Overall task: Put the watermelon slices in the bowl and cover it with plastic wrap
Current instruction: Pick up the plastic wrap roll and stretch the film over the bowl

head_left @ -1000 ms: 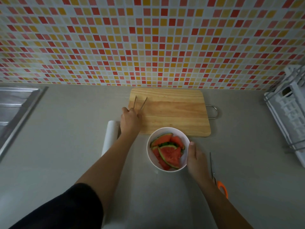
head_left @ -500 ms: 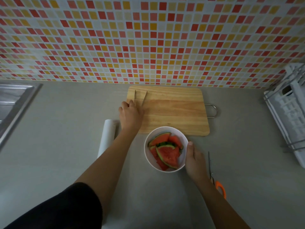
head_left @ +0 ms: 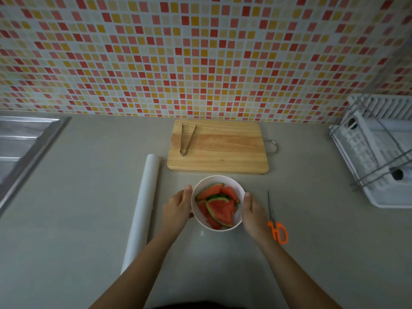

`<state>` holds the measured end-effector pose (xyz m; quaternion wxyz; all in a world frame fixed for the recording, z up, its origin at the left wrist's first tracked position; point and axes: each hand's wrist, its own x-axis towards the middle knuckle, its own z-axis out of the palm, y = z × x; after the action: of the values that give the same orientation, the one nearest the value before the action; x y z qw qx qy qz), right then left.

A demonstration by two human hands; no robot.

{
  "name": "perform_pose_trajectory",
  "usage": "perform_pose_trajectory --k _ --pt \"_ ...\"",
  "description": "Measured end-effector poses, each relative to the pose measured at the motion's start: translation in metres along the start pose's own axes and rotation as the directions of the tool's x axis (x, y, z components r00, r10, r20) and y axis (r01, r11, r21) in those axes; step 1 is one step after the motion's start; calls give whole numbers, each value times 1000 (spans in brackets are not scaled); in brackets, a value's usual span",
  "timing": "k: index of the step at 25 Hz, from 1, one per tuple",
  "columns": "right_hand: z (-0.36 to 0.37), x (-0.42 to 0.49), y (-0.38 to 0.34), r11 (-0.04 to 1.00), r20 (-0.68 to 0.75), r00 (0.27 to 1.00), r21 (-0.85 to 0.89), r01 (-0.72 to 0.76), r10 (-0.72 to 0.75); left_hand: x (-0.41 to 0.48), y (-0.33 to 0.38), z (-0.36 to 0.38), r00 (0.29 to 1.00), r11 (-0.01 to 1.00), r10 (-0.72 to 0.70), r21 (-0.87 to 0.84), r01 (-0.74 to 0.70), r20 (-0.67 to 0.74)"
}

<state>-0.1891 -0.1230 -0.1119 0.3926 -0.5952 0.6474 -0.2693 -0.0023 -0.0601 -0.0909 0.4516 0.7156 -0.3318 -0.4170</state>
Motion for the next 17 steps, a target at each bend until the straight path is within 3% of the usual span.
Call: perform_pose_trajectory --k 8,11,13,15,17 --pt "-6 -20 2 999 41 998 -22 -41 42 -20 -5 -3 1000 1000 -7 14 7 -19" --pt "-6 -17 4 999 45 998 -18 -36 36 -8 -8 -45 951 990 81 136 -42 -299" --pt "-6 -14 8 999 52 998 -26 -28 30 0 -18 -92 881 964 88 262 42 -464" --pt "-5 -11 11 999 50 999 -43 -11 13 1 -29 -122 915 928 -26 331 172 -403" --pt "-3 -10 12 998 39 999 -58 5 -3 -2 -38 -124 967 900 -160 374 225 -196"
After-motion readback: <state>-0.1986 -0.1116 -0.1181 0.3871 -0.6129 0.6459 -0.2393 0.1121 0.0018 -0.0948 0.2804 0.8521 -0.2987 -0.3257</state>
